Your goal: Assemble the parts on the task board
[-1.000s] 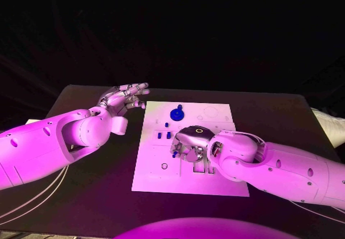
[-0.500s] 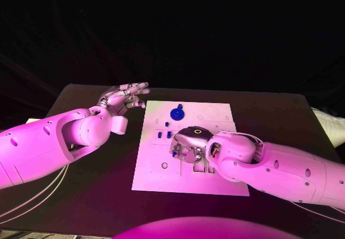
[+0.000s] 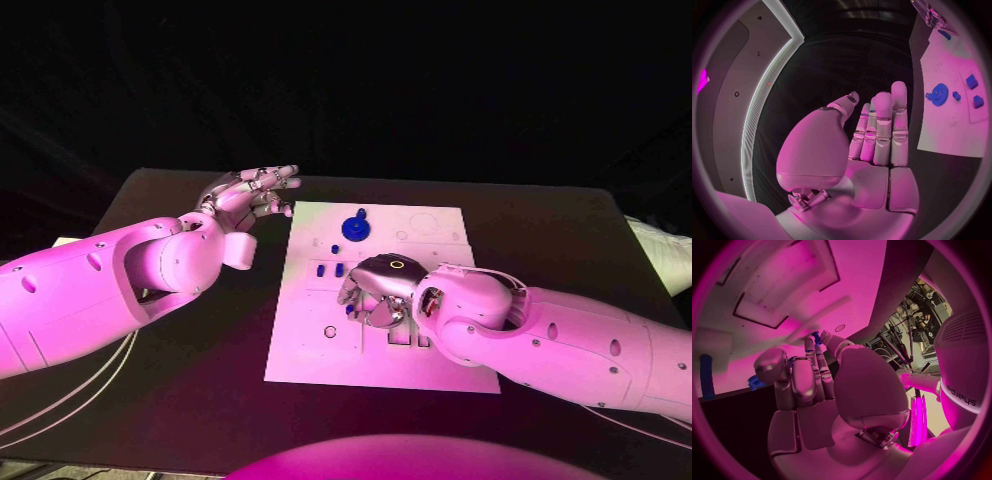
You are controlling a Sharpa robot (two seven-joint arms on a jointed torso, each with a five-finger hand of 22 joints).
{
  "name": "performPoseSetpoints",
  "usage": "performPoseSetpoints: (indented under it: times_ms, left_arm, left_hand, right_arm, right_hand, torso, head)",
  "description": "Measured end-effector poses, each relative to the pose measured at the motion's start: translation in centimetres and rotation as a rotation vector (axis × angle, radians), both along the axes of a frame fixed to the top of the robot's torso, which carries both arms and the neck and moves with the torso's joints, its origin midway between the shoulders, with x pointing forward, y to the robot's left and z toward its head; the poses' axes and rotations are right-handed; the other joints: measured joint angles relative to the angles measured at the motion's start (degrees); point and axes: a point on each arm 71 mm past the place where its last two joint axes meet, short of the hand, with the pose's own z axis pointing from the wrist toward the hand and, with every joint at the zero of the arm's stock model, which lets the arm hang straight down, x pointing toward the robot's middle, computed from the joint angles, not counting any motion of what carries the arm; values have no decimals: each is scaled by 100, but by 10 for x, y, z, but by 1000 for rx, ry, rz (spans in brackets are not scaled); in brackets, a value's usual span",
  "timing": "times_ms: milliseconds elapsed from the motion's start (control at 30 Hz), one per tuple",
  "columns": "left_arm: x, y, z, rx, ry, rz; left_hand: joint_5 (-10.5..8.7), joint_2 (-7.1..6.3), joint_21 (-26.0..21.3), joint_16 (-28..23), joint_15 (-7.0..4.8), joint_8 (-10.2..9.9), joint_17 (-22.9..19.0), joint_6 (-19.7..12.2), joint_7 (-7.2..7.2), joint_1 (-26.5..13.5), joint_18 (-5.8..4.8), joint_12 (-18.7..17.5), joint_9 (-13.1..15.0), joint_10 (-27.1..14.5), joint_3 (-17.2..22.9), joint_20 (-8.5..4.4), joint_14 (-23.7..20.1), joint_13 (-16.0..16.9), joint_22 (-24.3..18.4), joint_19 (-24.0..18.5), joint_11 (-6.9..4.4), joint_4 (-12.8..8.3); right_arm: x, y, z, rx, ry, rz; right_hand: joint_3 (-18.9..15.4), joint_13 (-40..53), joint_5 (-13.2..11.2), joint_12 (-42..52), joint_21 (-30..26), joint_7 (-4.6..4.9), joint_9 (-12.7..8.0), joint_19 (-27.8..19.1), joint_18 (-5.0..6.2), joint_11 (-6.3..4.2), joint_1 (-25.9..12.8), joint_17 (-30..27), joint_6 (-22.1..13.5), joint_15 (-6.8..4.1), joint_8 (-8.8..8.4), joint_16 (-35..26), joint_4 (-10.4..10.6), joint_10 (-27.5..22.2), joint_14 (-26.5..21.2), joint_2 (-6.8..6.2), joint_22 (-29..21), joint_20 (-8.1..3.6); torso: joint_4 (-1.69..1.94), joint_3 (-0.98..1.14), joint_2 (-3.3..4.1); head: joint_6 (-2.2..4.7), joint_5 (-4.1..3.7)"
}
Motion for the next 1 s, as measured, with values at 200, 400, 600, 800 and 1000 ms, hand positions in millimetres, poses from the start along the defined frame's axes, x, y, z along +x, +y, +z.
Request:
performPoseSetpoints:
  times_ms: [200,400,600,800,1000]
  left_arm:
    - [0,0,0,0,1,0]
    - [0,0,0,1,2,0]
    - [0,2,0,3,3,2]
    - [0,1,-1,2,4,0]
    - [0,1,-1,3,4,-1]
  left_hand:
    - [0,0,0,0,0,0,0,0,0,0,0,0,0,0,0,0,0,0,1,0,0,0]
    - [0,0,0,0,0,0,0,0,0,0,0,0,0,0,0,0,0,-1,0,0,0,0]
    - [0,0,0,0,0,0,1,0,0,0,0,0,0,0,0,0,0,-1,1,0,0,0]
    - [0,0,0,0,0,0,-5,0,0,0,0,0,0,0,-23,0,0,-1,-6,0,-1,23]
    - [0,0,0,0,0,0,-4,0,-1,0,0,0,0,1,-23,0,0,-2,-5,0,-1,23]
  right_arm:
    - [-1,-4,0,10,-7,-8]
    - [-2,-25,12,30,-29,-44]
    - [7,-53,38,42,-77,-105]
    - [21,-85,55,7,-115,-181]
    - [26,-98,53,-32,-112,-211]
  right_hand:
    - [-62,-19,34,-20,-28,-7,0,-8,0,43,0,-33,-31,-1,0,0,-26,-63,0,0,-32,32]
    - [-159,-1,34,-5,-49,-20,0,-8,0,20,1,-66,-56,18,0,-22,-47,-155,18,0,-58,32]
    - [-363,-1,57,-5,-83,-44,1,-29,0,40,33,-108,-124,18,0,-45,-68,-391,18,-33,-105,52]
    - [-734,1,57,15,-177,-125,1,-71,84,70,90,-122,-240,59,0,-45,-64,-684,18,-89,-242,94]
    - [-822,5,56,42,-177,-145,1,-70,89,69,162,-127,-260,59,0,-45,-62,-723,18,-40,-262,94]
  torso:
    - [-1,3,0]
    - [-1,3,-3]
    - [-12,-3,-9]
    - [-26,-13,-20]
    - [-27,-12,-16]
  head:
    - [13,-11]
    - [43,-36]
    - [79,-68]
    - [116,-104]
    - [141,-116]
